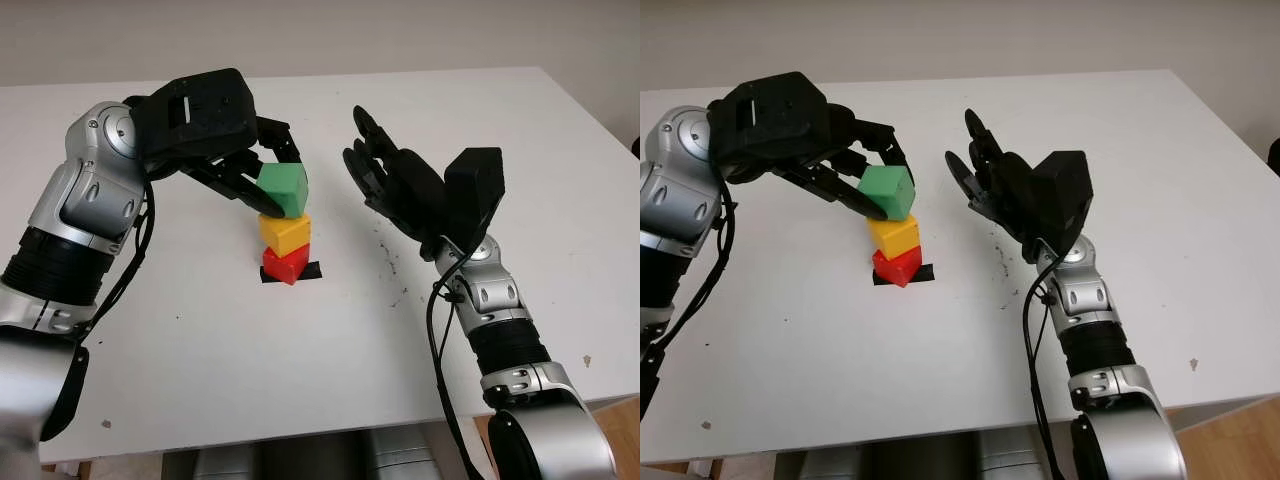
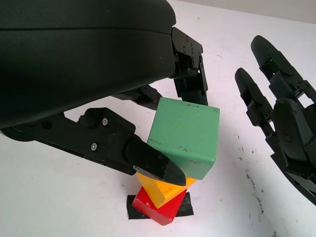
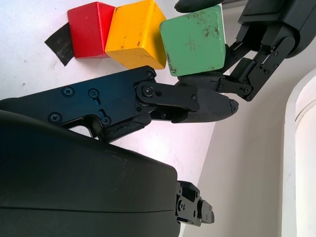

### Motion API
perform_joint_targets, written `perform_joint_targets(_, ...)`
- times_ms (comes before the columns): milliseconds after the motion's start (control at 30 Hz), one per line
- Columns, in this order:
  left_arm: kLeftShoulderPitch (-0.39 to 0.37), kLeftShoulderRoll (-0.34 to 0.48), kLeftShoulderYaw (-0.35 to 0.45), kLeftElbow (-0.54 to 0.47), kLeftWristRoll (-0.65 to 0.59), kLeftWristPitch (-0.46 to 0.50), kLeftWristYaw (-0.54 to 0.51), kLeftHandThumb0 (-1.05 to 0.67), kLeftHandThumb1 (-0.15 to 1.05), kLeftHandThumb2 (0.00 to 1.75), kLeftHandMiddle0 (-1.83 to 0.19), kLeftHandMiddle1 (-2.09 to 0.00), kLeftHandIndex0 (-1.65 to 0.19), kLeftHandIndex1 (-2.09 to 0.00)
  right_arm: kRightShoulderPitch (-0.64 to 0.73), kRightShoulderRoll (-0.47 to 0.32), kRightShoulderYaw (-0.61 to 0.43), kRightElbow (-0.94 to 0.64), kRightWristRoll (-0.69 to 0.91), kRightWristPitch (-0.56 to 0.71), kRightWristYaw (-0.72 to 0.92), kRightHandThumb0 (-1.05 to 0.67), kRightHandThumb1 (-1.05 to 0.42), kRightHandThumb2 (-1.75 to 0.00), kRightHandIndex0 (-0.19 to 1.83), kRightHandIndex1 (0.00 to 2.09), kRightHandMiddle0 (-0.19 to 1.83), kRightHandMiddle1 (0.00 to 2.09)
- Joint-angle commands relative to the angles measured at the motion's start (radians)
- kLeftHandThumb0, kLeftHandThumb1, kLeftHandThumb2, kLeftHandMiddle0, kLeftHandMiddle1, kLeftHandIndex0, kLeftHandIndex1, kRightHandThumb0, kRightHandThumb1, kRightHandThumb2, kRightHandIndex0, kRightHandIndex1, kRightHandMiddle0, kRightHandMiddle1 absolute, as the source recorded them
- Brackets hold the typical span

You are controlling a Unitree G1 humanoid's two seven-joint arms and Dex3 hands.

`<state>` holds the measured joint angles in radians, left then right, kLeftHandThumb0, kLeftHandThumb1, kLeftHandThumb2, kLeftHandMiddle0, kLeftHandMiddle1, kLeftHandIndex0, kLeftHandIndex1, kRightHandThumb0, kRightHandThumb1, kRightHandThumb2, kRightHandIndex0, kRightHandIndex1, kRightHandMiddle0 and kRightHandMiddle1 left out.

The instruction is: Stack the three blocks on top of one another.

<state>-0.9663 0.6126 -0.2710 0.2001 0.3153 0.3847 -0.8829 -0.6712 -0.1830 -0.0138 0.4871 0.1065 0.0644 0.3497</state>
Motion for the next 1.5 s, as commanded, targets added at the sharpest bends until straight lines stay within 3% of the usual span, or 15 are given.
perform_joint_targets(0, -0.004, 0.006, 0.004, -0.010, -0.010, -0.001, -0.009, -0.32, 1.02, 0.05, -0.41, -0.17, -0.35, -1.65, -0.007, 0.001, -0.007, -0.013, 0.003, 0.000, -0.001, -0.70, -1.05, -0.48, -0.19, 0.00, -0.18, 0.05)
perform_joint_targets(167, -0.002, 0.006, 0.001, -0.002, -0.021, -0.020, -0.013, -0.33, 1.02, 0.05, -0.45, -0.22, -0.37, -1.66, -0.007, 0.000, -0.010, -0.009, 0.005, -0.013, 0.002, -0.70, -1.05, -0.47, -0.19, 0.00, -0.18, 0.05)
perform_joint_targets(267, -0.002, 0.009, -0.002, -0.001, -0.021, -0.031, -0.013, -0.34, 1.01, 0.05, -0.25, -0.66, -0.37, -1.67, -0.008, -0.002, -0.009, -0.011, 0.003, -0.014, 0.005, -0.70, -1.05, -0.47, -0.19, 0.00, -0.17, 0.06)
perform_joint_targets(400, -0.002, 0.016, -0.013, 0.001, -0.006, -0.050, -0.016, -0.36, 1.00, 0.05, -0.17, -0.82, -0.39, -1.67, -0.012, -0.003, -0.009, -0.010, 0.001, -0.008, 0.005, -0.71, -1.05, -0.47, -0.19, 0.00, -0.16, 0.06)
perform_joint_targets(500, -0.002, 0.021, -0.023, -0.003, 0.012, -0.045, -0.020, -0.36, 0.99, 0.05, -0.23, -0.61, -0.39, -1.67, -0.014, -0.003, -0.011, -0.011, 0.002, -0.008, 0.002, -0.72, -1.05, -0.46, -0.19, 0.00, -0.15, 0.07)
perform_joint_targets(700, -0.003, 0.025, -0.028, -0.001, 0.021, -0.043, -0.029, -0.36, 0.99, 0.06, -0.31, -0.40, -0.37, -1.66, -0.016, -0.003, -0.014, -0.011, 0.004, -0.011, 0.004, -0.72, -1.05, -0.46, -0.19, 0.00, -0.15, 0.06)
perform_joint_targets(1133, -0.008, 0.020, -0.027, 0.000, 0.024, -0.019, -0.043, -0.39, 0.98, 0.05, -0.34, -0.35, -0.35, -1.67, -0.017, -0.005, -0.016, -0.015, 0.001, -0.005, 0.007, -0.72, -1.05, -0.46, -0.19, 0.00, -0.13, 0.07)
perform_joint_targets(1200, -0.012, 0.016, -0.026, 0.006, 0.016, -0.007, -0.051, -0.42, 0.98, 0.05, -0.27, -0.54, -0.30, -1.64, -0.018, -0.005, -0.018, -0.011, 0.003, -0.009, 0.009, -0.72, -1.05, -0.46, -0.19, 0.00, -0.13, 0.07)
perform_joint_targets(1233, -0.014, 0.015, -0.027, 0.008, 0.014, -0.002, -0.055, -0.44, 0.97, 0.05, -0.20, -0.56, -0.24, -1.48, -0.018, -0.007, -0.016, -0.012, 0.000, -0.008, 0.009, -0.72, -1.05, -0.45, -0.19, 0.00, -0.13, 0.07)
perform_joint_targets(1267, -0.016, 0.014, -0.029, 0.009, 0.014, 0.003, -0.058, -0.47, 0.96, 0.05, -0.18, -0.37, -0.18, -1.21, -0.018, -0.008, -0.015, -0.013, -0.002, -0.006, 0.008, -0.72, -1.05, -0.46, -0.19, 0.00, -0.14, 0.06)
perform_joint_targets(1300, -0.018, 0.016, -0.034, 0.009, 0.018, 0.002, -0.059, -0.48, 0.96, 0.05, -0.19, -0.26, -0.17, -1.10, -0.019, -0.011, -0.013, -0.013, -0.006, -0.006, 0.010, -0.72, -1.05, -0.46, -0.19, 0.00, -0.14, 0.06)
perform_joint_targets(1367, -0.021, 0.017, -0.039, 0.011, 0.023, -0.001, -0.061, -0.56, 0.94, 0.05, -0.10, -0.10, -0.16, -0.60, -0.019, -0.012, -0.013, -0.014, -0.005, -0.006, 0.014, -0.72, -1.05, -0.47, -0.19, 0.00, -0.16, 0.05)
perform_joint_targets(1467, -0.024, 0.017, -0.040, 0.016, 0.021, -0.012, -0.069, -0.58, 0.93, 0.05, -0.02, -0.04, -0.11, -0.35, -0.018, -0.012, -0.017, -0.010, -0.001, -0.011, 0.018, -0.72, -1.05, -0.47, -0.19, 0.00, -0.17, 0.05)
